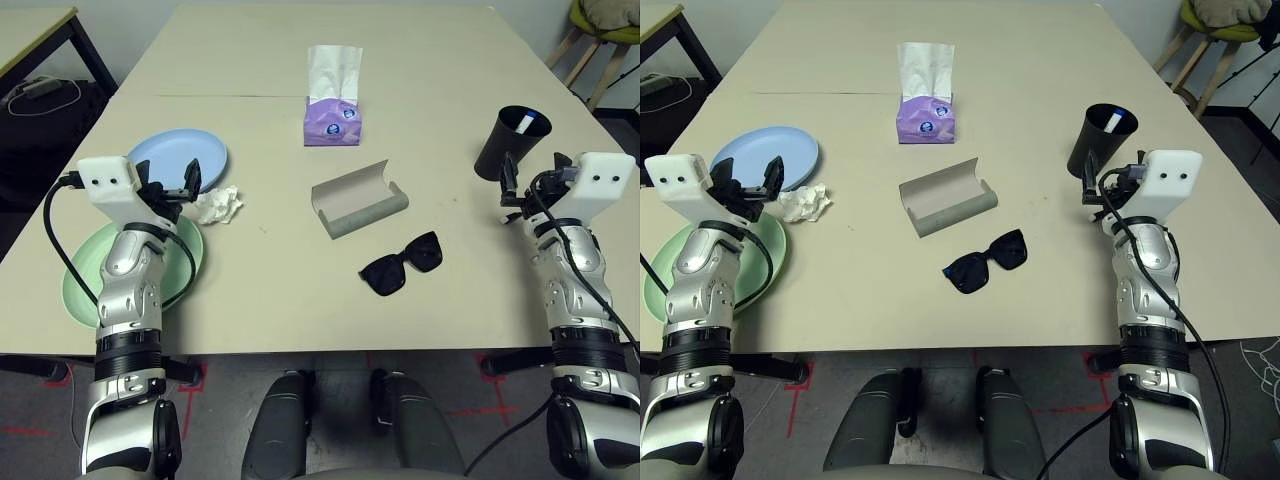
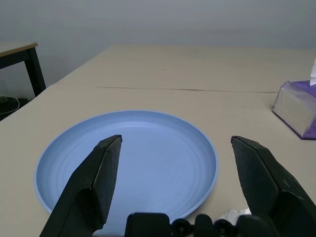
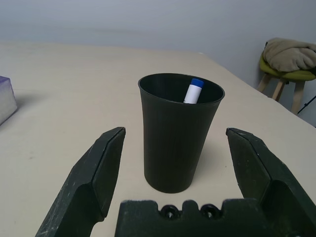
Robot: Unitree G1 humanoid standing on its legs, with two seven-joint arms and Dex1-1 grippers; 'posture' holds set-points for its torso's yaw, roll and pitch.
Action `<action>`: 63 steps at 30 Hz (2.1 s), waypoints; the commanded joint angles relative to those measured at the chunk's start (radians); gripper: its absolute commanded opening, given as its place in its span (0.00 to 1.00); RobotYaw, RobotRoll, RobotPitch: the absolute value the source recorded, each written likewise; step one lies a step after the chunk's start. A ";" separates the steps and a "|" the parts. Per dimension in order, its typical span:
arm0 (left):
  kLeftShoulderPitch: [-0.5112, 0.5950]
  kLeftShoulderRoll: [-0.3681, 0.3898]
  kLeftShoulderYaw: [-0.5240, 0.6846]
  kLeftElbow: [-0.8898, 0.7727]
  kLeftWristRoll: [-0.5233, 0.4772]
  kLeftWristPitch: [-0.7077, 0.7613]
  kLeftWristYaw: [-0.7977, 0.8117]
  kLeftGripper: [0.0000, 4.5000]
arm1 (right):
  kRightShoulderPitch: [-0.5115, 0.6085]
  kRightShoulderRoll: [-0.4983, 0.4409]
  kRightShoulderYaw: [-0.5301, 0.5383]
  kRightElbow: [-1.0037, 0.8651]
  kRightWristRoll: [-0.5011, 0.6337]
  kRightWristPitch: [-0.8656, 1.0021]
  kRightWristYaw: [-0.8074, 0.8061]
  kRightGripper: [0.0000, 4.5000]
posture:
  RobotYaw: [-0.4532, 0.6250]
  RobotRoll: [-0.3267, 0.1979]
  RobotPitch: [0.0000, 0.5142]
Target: Organize and tidy the items on the table.
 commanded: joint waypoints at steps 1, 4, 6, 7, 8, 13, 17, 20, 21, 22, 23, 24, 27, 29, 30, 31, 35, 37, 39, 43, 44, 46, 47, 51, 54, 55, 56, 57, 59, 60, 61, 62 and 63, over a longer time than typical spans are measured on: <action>0.014 -0.004 -0.004 0.000 -0.004 0.007 -0.003 1.00 | 0.020 -0.005 -0.013 0.003 0.009 0.003 0.000 1.00 | 0.48 0.62 0.23; 0.014 -0.007 -0.003 0.003 -0.003 0.002 -0.001 1.00 | 0.019 -0.007 -0.015 0.012 0.010 -0.003 0.004 1.00 | 0.49 0.62 0.22; 0.014 -0.007 -0.004 0.004 -0.002 0.001 -0.002 1.00 | 0.017 -0.008 -0.015 0.016 0.012 -0.004 0.008 1.00 | 0.49 0.62 0.22; 0.013 -0.007 -0.004 0.004 -0.002 0.001 -0.002 1.00 | 0.015 -0.008 -0.016 0.019 0.019 -0.005 0.017 1.00 | 0.49 0.62 0.21; 0.012 -0.006 -0.004 0.004 -0.002 0.001 -0.002 1.00 | 0.012 -0.008 -0.017 0.019 0.032 -0.003 0.034 1.00 | 0.49 0.62 0.21; 0.011 -0.003 -0.007 -0.001 -0.001 0.004 -0.007 1.00 | 0.029 -0.034 0.005 -0.015 0.126 0.032 0.222 1.00 | 0.49 0.62 0.21; 0.010 0.001 -0.009 -0.001 -0.001 0.006 -0.012 1.00 | 0.047 -0.077 0.043 -0.047 0.192 0.051 0.421 1.00 | 0.49 0.62 0.21; 0.009 0.004 -0.010 -0.003 0.000 0.008 -0.016 1.00 | 0.039 -0.113 0.073 -0.036 0.197 0.036 0.539 1.00 | 0.49 0.62 0.21; 0.009 0.004 -0.010 -0.004 0.001 0.009 -0.017 1.00 | 0.034 -0.122 0.080 -0.030 0.201 0.030 0.569 1.00 | 0.49 0.62 0.21; 0.010 0.005 -0.010 -0.005 0.001 0.009 -0.018 1.00 | 0.028 -0.127 0.084 -0.026 0.205 0.024 0.598 1.00 | 0.49 0.62 0.21; 0.010 0.007 -0.010 -0.006 0.003 0.009 -0.020 1.00 | 0.021 -0.134 0.091 -0.025 0.212 0.023 0.631 1.00 | 0.49 0.62 0.21; 0.012 0.011 -0.011 -0.007 0.005 0.008 -0.023 1.00 | 0.015 -0.143 0.104 -0.028 0.218 0.028 0.675 1.00 | 0.50 0.62 0.22; 0.019 0.017 -0.011 -0.016 0.007 0.010 -0.028 1.00 | 0.002 -0.162 0.138 -0.047 0.238 0.066 0.772 1.00 | 0.51 0.62 0.22; 0.025 0.020 -0.008 -0.024 0.007 0.012 -0.029 1.00 | -0.006 -0.167 0.160 -0.063 0.252 0.099 0.812 1.00 | 0.52 0.62 0.23; 0.028 0.022 -0.008 -0.029 0.008 0.013 -0.027 1.00 | -0.007 -0.169 0.170 -0.076 0.262 0.120 0.834 1.00 | 0.52 0.62 0.23; 0.031 0.024 -0.007 -0.034 0.007 0.015 -0.026 1.00 | -0.004 -0.174 0.183 -0.092 0.272 0.145 0.862 1.00 | 0.53 0.62 0.23; 0.043 0.029 -0.004 -0.052 0.005 0.021 -0.022 1.00 | 0.001 -0.207 0.217 -0.127 0.286 0.197 0.957 1.00 | 0.53 0.62 0.24; 0.049 0.032 -0.003 -0.059 0.005 0.026 -0.021 1.00 | -0.001 -0.226 0.234 -0.134 0.283 0.201 1.006 1.00 | 0.53 0.62 0.24; 0.054 0.035 -0.002 -0.065 0.004 0.030 -0.021 1.00 | -0.004 -0.241 0.250 -0.141 0.277 0.197 1.051 1.00 | 0.53 0.62 0.24; 0.054 0.043 0.000 -0.065 0.004 0.034 -0.024 1.00 | -0.011 -0.264 0.284 -0.152 0.256 0.166 1.125 1.00 | 0.54 0.62 0.24; 0.052 0.045 0.000 -0.064 0.004 0.035 -0.025 1.00 | -0.014 -0.266 0.290 -0.151 0.249 0.155 1.138 1.00 | 0.54 0.62 0.24; 0.051 0.049 0.000 -0.064 0.003 0.035 -0.026 1.00 | -0.018 -0.266 0.297 -0.144 0.236 0.128 1.154 1.00 | 0.54 0.62 0.24; 0.051 0.051 0.000 -0.065 0.003 0.036 -0.026 1.00 | -0.020 -0.266 0.300 -0.139 0.230 0.117 1.159 1.00 | 0.54 0.62 0.24; 0.055 0.062 -0.005 -0.071 0.005 0.041 -0.036 1.00 | -0.021 -0.271 0.308 -0.127 0.217 0.101 1.177 1.00 | 0.54 0.62 0.25; 0.061 0.089 -0.007 -0.083 -0.003 0.060 -0.072 1.00 | -0.016 -0.273 0.309 -0.122 0.204 0.082 1.186 1.00 | 0.55 0.62 0.25; 0.061 0.102 -0.006 -0.086 -0.007 0.069 -0.084 1.00 | -0.016 -0.271 0.307 -0.119 0.201 0.075 1.185 1.00 | 0.55 0.62 0.25; 0.059 0.115 -0.003 -0.088 -0.009 0.078 -0.093 1.00 | -0.017 -0.269 0.306 -0.116 0.198 0.070 1.186 1.00 | 0.55 0.62 0.25; 0.059 0.124 0.000 -0.091 -0.011 0.085 -0.099 1.00 | -0.016 -0.268 0.306 -0.115 0.196 0.066 1.186 1.00 | 0.55 0.62 0.25; 0.059 0.158 0.005 -0.100 -0.019 0.114 -0.129 1.00 | -0.016 -0.263 0.306 -0.103 0.180 0.020 1.186 1.00 | 0.55 0.62 0.25; 0.060 0.181 0.009 -0.101 -0.022 0.127 -0.146 1.00 | -0.015 -0.257 0.301 -0.094 0.178 0.007 1.178 1.00 | 0.55 0.62 0.26; 0.062 0.204 0.016 -0.101 -0.027 0.141 -0.163 1.00 | -0.016 -0.252 0.298 -0.084 0.175 -0.008 1.172 1.00 | 0.55 0.62 0.26; 0.064 0.221 0.021 -0.102 -0.033 0.153 -0.176 1.00 | -0.016 -0.251 0.298 -0.079 0.174 -0.012 1.170 1.00 | 0.55 0.62 0.26; 0.071 0.242 0.024 -0.104 -0.042 0.171 -0.198 1.00 | -0.016 -0.248 0.296 -0.075 0.176 -0.015 1.167 1.00 | 0.55 0.62 0.26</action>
